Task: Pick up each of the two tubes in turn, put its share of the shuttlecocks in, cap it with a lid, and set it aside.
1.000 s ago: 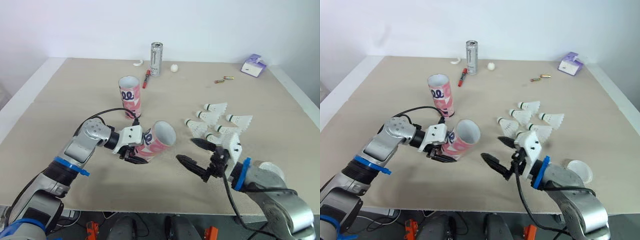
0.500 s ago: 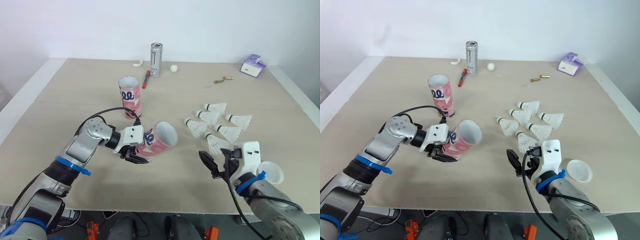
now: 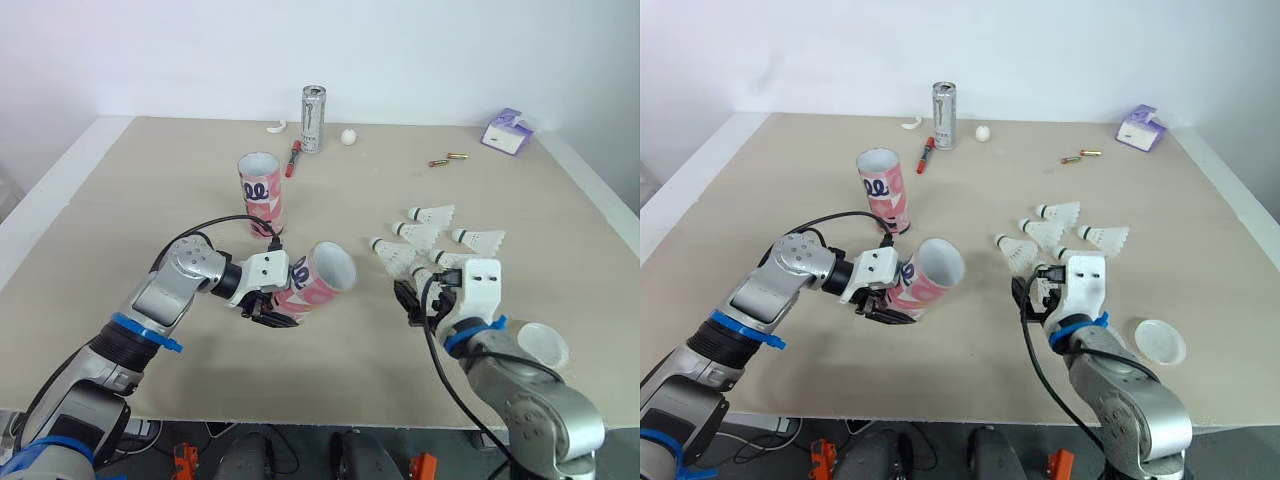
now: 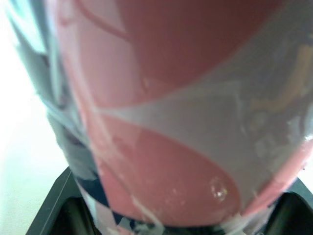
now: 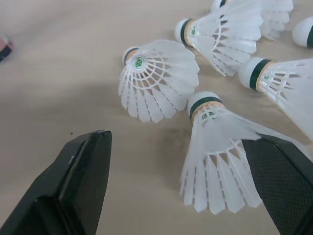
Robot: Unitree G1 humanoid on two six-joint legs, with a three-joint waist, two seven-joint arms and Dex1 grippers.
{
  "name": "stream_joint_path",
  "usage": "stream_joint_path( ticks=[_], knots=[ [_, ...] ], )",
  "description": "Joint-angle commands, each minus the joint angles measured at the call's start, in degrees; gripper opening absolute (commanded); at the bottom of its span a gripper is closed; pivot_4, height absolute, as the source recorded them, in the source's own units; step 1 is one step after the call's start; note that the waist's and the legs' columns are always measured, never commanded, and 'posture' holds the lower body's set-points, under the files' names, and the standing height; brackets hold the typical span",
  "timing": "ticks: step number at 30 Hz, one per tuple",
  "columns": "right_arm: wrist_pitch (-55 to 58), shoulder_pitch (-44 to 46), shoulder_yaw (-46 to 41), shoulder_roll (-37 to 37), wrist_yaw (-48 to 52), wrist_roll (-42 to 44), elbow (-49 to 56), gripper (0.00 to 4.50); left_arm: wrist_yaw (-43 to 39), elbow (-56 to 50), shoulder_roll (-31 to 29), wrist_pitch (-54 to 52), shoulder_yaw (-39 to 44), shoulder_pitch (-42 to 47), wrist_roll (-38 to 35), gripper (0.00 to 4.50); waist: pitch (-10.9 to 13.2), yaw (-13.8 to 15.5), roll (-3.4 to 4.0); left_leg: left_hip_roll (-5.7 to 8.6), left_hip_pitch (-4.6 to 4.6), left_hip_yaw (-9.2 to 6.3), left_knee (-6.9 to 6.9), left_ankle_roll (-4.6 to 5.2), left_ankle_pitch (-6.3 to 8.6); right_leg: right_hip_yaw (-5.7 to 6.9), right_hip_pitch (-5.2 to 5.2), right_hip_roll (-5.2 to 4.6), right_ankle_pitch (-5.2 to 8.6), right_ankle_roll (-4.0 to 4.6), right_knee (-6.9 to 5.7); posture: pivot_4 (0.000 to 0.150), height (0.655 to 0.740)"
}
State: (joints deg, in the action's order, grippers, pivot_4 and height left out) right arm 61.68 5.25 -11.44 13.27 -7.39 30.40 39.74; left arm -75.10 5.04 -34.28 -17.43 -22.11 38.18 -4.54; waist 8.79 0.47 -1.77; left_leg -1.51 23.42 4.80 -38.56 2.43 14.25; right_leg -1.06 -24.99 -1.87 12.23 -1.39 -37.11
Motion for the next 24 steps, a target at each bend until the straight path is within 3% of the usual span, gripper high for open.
stream_joint_path(
  ticks=[1,3,5,13,24],
  knots=[
    [1.06,1.46,-1.58,-0.50,-1.11,-1.30,-0.28,4.50,0.75,-1.41,0.55,-0.72,-0.41,-0.78,0.30,3.03,0.00,-0.01,0.00,0.00,0.00,0.00,0.00,0.01,0.00,0.00,0.00,0.00,0.00,-0.02,0.00,0.150,0.7400],
    [1.42,1.72,-1.95,-0.59,-1.17,-1.93,-0.96,4.50,0.93,-1.74,0.59,-1.09,-0.33,-0.92,0.21,3.03,0.00,-0.01,0.00,0.02,0.00,0.01,0.00,0.01,0.01,-0.03,0.00,-0.01,0.00,-0.03,0.00,0.150,0.7400],
    [1.75,2.06,-1.94,-0.57,-1.25,-2.81,-1.48,3.95,1.08,-1.96,0.49,-1.25,-0.28,-1.22,0.17,3.01,0.00,-0.01,0.00,0.02,-0.01,0.01,0.00,0.01,0.01,-0.04,0.00,-0.01,0.00,-0.03,0.00,0.150,0.7400],
    [2.75,2.86,-1.82,-1.07,-1.16,-4.75,-1.98,0.13,1.45,-2.21,0.34,-1.51,-0.16,-1.87,0.33,3.01,-0.01,-0.02,0.01,0.02,-0.01,0.00,0.00,0.02,0.01,-0.04,0.00,0.00,0.00,-0.04,0.00,0.150,0.7400],
    [4.77,3.08,-0.84,2.07,1.47,-6.24,2.34,0.13,2.02,-0.65,1.18,-0.86,-0.26,-1.20,0.72,3.01,-0.01,-0.01,0.02,0.04,-0.01,0.01,0.00,0.01,0.00,-0.04,0.02,-0.02,0.00,-0.04,0.00,0.150,0.7400]
  ],
)
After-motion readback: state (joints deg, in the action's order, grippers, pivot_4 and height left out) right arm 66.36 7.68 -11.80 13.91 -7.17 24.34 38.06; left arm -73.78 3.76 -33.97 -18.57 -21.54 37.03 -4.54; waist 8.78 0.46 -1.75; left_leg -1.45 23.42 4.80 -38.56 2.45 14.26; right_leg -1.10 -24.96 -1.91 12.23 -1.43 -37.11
